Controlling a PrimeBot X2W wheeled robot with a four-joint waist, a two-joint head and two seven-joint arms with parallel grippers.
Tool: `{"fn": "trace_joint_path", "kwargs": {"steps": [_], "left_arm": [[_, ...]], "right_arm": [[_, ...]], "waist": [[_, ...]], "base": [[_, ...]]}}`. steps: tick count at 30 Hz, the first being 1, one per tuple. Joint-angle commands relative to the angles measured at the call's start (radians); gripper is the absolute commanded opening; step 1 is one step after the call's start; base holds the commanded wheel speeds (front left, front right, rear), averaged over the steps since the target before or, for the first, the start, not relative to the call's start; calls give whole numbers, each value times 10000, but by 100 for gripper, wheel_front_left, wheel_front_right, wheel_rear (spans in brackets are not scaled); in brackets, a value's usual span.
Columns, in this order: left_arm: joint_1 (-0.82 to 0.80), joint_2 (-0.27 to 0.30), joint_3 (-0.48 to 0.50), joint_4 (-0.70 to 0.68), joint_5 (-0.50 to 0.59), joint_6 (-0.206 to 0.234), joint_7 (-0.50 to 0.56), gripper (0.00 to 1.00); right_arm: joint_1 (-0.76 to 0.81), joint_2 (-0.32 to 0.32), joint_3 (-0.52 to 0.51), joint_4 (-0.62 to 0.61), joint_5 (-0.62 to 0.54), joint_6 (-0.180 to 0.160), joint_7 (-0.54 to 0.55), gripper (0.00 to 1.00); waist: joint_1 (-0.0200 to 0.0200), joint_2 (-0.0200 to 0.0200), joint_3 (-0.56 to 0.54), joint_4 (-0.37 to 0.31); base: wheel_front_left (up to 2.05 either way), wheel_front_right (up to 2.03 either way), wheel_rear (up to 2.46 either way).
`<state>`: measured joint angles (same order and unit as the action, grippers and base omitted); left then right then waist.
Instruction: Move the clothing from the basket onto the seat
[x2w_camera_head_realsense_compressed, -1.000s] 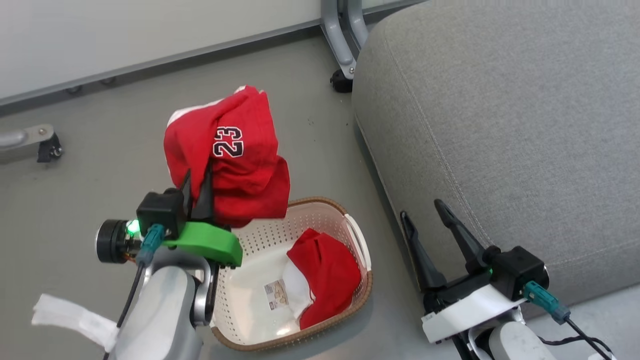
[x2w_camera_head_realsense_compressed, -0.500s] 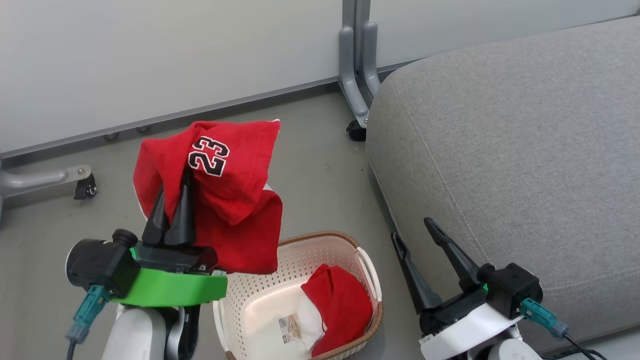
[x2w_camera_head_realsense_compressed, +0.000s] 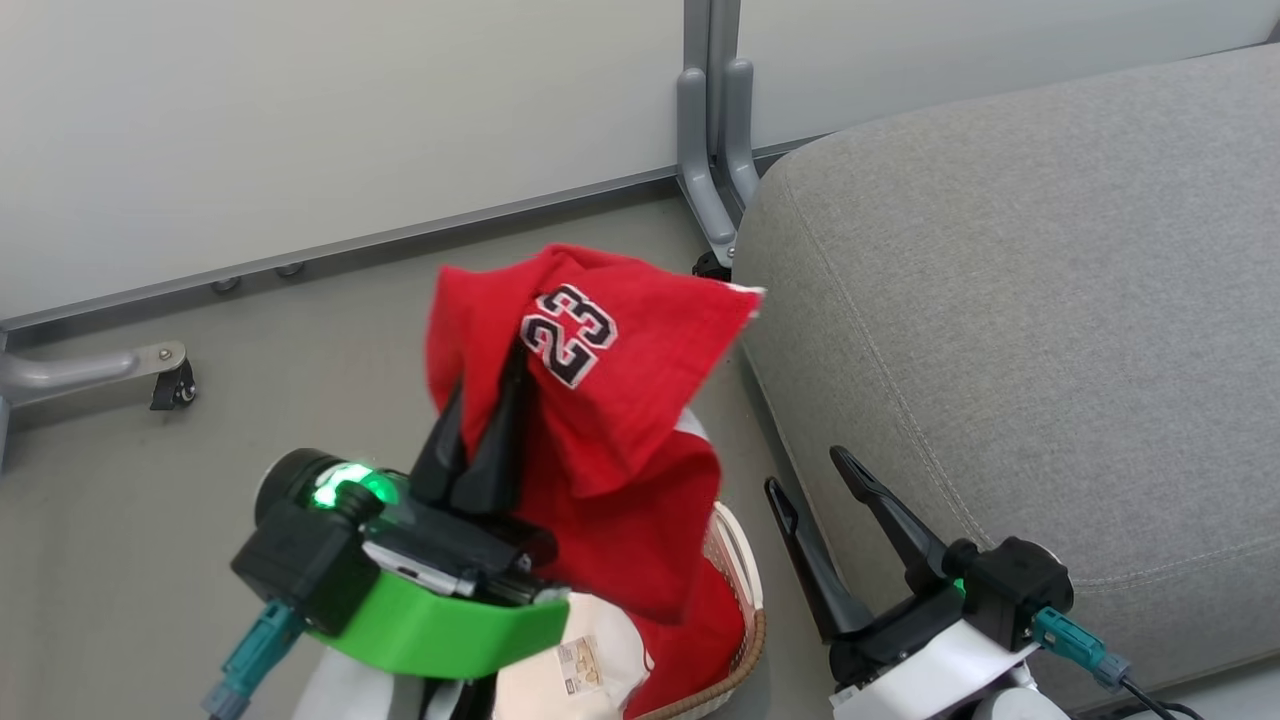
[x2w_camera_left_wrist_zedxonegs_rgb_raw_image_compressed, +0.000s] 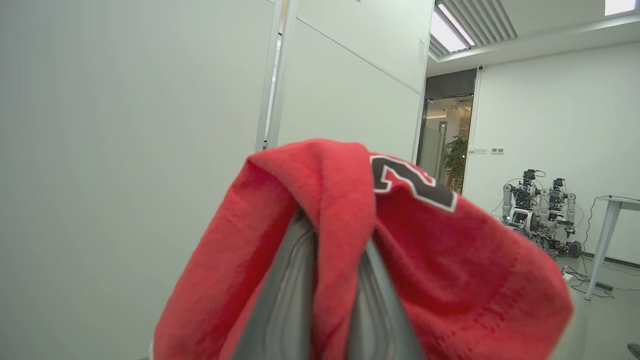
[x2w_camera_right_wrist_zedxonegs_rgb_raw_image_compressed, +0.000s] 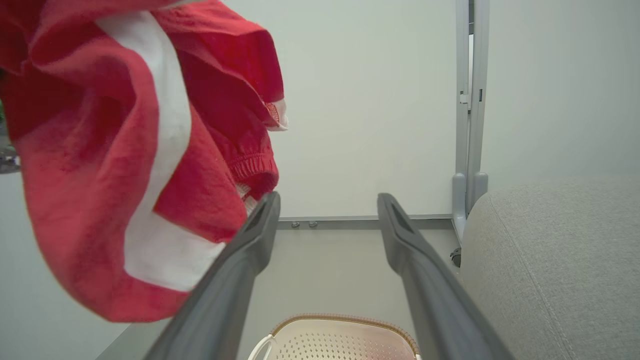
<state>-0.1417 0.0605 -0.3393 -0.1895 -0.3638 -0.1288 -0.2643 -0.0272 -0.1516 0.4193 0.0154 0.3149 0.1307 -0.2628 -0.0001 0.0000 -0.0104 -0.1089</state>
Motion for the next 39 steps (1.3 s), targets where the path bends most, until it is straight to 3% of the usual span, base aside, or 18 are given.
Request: {"fn": "trace_joint_path", "kwargs": {"steps": [1,8,18,27,32,39], "left_arm": [[-217,113,-219,-120,-64,-24,-2,0],[-602,177,-1035,-61,-215,-26,-2,0],[-424,188,-817,89,-394,-27,-2,0],[-363,248,-582,258,-386,-27,-2,0],[-343,286,-396,538,-333,-27,-2,0],[-435,402,-671,454,-414,-28,-2,0]], "right_arm": [[104,-62,21,-59,51,1,-31,100],[100,-112,-3,-127,103,1,-31,100],[-12,-174,13,-98,50,1,-31,100],[-380,-1232,991,-698,343,1,-30,100],[-463,-1695,1676,-1472,1136,1,-31,100],[-921,-2037,2402,-1963,1641,1,-31,100]], "waist": [[1,0,-9,-14],[1,0,44,-85],[1,0,102,-317],[1,0,179,-422],[1,0,220,-472],[1,0,263,-573]], "base": [[0,0,0],[0,0,0],[0,0,0],[0,0,0],[0,0,0],[0,0,0]]}}
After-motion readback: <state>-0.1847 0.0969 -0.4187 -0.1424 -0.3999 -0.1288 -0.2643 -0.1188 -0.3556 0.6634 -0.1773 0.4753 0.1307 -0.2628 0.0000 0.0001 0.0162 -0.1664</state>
